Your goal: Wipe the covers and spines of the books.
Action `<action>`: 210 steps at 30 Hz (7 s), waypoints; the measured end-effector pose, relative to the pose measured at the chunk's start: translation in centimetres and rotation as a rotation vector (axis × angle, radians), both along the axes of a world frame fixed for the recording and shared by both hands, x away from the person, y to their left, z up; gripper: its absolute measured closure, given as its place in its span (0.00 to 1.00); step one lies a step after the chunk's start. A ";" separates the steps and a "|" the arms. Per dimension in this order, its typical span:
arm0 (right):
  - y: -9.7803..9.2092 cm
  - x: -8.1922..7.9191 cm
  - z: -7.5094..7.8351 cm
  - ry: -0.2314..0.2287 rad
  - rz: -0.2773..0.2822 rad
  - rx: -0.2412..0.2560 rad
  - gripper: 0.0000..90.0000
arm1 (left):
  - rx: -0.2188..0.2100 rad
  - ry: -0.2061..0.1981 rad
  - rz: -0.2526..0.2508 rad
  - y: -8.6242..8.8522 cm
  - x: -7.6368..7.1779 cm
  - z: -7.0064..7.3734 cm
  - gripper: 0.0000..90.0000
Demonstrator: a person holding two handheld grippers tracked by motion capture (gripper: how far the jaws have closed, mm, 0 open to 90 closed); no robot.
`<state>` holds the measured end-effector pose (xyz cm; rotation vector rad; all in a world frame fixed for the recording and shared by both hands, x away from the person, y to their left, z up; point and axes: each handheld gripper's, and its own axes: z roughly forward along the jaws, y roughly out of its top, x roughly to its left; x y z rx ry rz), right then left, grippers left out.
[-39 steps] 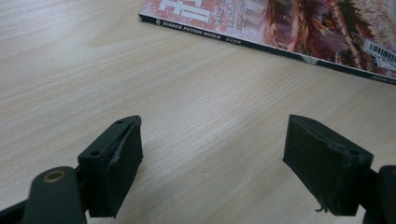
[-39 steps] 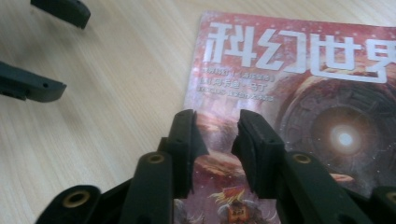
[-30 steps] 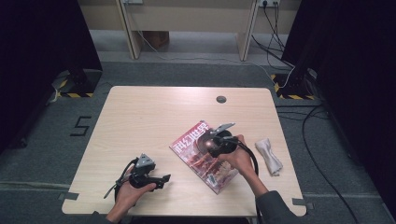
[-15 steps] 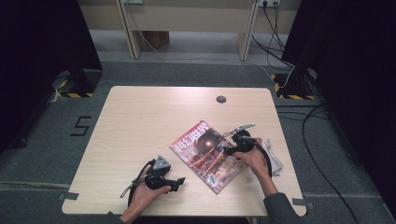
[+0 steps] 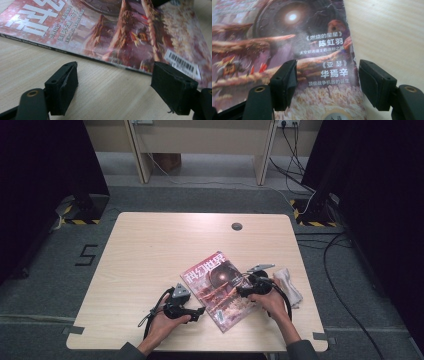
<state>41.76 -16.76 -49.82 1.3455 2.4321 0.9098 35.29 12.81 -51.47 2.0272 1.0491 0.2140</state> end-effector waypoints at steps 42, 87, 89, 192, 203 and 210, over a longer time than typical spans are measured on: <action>2.4 -10.1 -0.2 -0.050 0.179 -0.048 0.25 | 0.137 -0.014 -0.077 1.0 -2.4 0.4 0.23; -2.0 -4.8 2.4 -0.160 0.004 -0.013 0.50 | 0.045 -0.033 0.032 4.5 -1.7 1.4 0.19; -3.0 -4.6 2.5 -0.167 -0.021 -0.018 0.51 | 0.040 -0.024 0.031 4.8 -2.1 1.4 0.18; -4.1 -6.9 0.7 -0.142 -0.027 0.065 0.20 | 0.064 -0.014 0.007 5.2 -3.5 1.0 0.16; -4.2 -8.9 0.2 -0.128 0.010 0.034 0.19 | 0.065 -0.015 0.003 5.3 -3.7 1.0 0.16; -4.0 -10.8 0.0 -0.119 0.048 0.028 0.19 | 0.061 -0.013 0.010 5.7 -4.3 1.1 0.16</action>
